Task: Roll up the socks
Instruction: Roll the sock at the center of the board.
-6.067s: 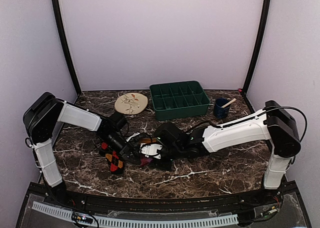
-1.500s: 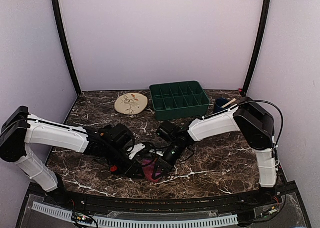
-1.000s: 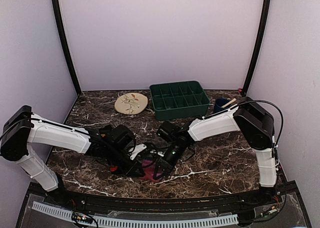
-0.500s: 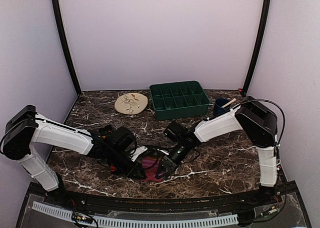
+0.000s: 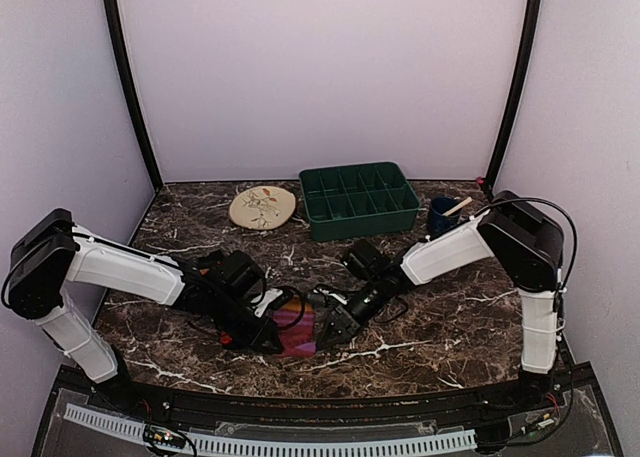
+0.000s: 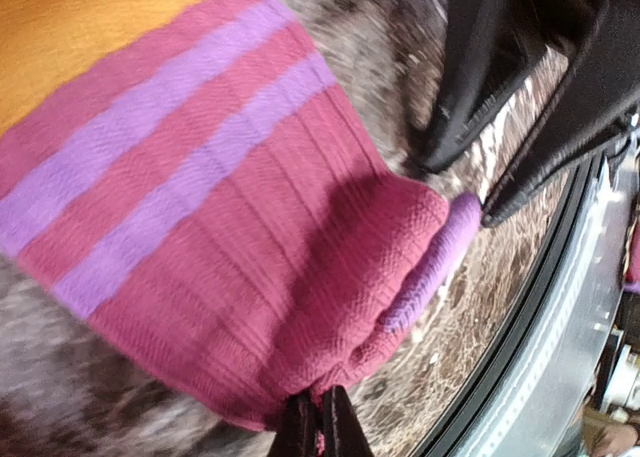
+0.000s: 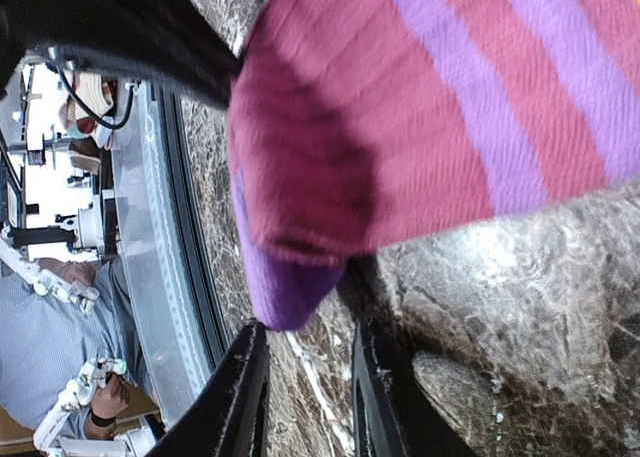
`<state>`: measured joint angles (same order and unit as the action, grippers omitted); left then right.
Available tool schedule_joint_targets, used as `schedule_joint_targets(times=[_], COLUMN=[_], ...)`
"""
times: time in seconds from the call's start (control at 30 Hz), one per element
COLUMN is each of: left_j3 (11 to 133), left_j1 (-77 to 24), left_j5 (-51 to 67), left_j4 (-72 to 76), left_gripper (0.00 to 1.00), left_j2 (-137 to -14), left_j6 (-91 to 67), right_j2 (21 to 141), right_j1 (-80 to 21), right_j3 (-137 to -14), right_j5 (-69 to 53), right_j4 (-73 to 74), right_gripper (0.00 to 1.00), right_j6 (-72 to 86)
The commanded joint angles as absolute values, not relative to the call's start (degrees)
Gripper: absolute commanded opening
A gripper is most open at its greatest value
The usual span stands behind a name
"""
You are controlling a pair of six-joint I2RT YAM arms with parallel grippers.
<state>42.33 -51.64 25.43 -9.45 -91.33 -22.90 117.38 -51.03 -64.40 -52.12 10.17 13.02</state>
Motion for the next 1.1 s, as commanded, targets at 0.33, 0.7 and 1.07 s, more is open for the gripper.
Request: schedule_joint_targets(times=[0.33,0.7,1.07], left_j3=[39.65,39.11,36.21], left_j1=[-48.25,-43.33,-39.65], left_j5=[39.44,40.34,40.21], left_j4=[-2.33,-3.13,-2.17], left_gripper=[0.00,0.00,0.00], left_j2=[-86.02,-87.44,-87.16], left_j6=[-25.92,-30.70,-34.63], right_j2=[107.09,95.26,94.06], right_j1=[-50.06,-57.48,-68.20], right_j3=[-54.98,-48.45,-50.40], right_j5=[-39.26,-12.98,2.26], right_j4=[-0.01,-1.90,-2.69], right_gripper=[0.28,0.29,0.34], right_j6=[15.62,5.98,-5.10])
